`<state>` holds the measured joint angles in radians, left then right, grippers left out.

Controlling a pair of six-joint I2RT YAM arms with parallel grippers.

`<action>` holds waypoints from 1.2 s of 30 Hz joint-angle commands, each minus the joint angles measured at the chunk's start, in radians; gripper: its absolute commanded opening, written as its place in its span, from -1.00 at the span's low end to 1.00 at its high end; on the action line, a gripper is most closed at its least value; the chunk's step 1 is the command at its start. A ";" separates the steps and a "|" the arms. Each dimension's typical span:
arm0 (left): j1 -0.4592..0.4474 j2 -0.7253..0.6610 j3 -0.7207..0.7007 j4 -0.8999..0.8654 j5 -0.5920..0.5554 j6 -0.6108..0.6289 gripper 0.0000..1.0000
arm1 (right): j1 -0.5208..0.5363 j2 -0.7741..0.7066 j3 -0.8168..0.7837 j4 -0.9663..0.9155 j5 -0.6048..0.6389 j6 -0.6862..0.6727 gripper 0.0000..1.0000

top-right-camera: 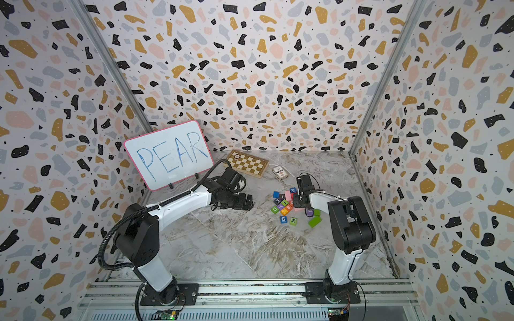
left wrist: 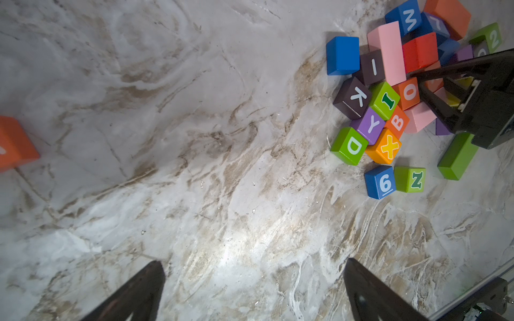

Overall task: Spell the uppercase word “pear” with letter blocks
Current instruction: Pick up the letter block from the center of the board.

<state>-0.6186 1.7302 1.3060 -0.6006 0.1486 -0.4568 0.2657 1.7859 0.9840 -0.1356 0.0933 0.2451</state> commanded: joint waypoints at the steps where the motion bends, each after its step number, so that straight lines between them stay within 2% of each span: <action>1: -0.001 -0.015 0.015 -0.001 -0.009 0.009 0.98 | -0.004 -0.003 0.028 -0.025 -0.007 0.009 -0.18; 14: -0.001 -0.029 0.022 -0.023 -0.018 0.000 0.98 | -0.006 -0.024 0.034 -0.033 -0.008 0.010 -0.28; 30: 0.037 -0.066 0.035 -0.059 0.031 -0.036 0.98 | -0.004 -0.142 0.039 -0.089 -0.008 0.011 -0.29; 36: 0.073 -0.079 0.015 -0.074 0.060 -0.036 0.98 | 0.087 -0.168 0.060 -0.138 -0.003 -0.027 -0.29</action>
<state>-0.5644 1.6852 1.3098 -0.6453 0.1799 -0.4866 0.2996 1.6581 1.0096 -0.2199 0.0906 0.2398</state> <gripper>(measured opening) 0.990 0.359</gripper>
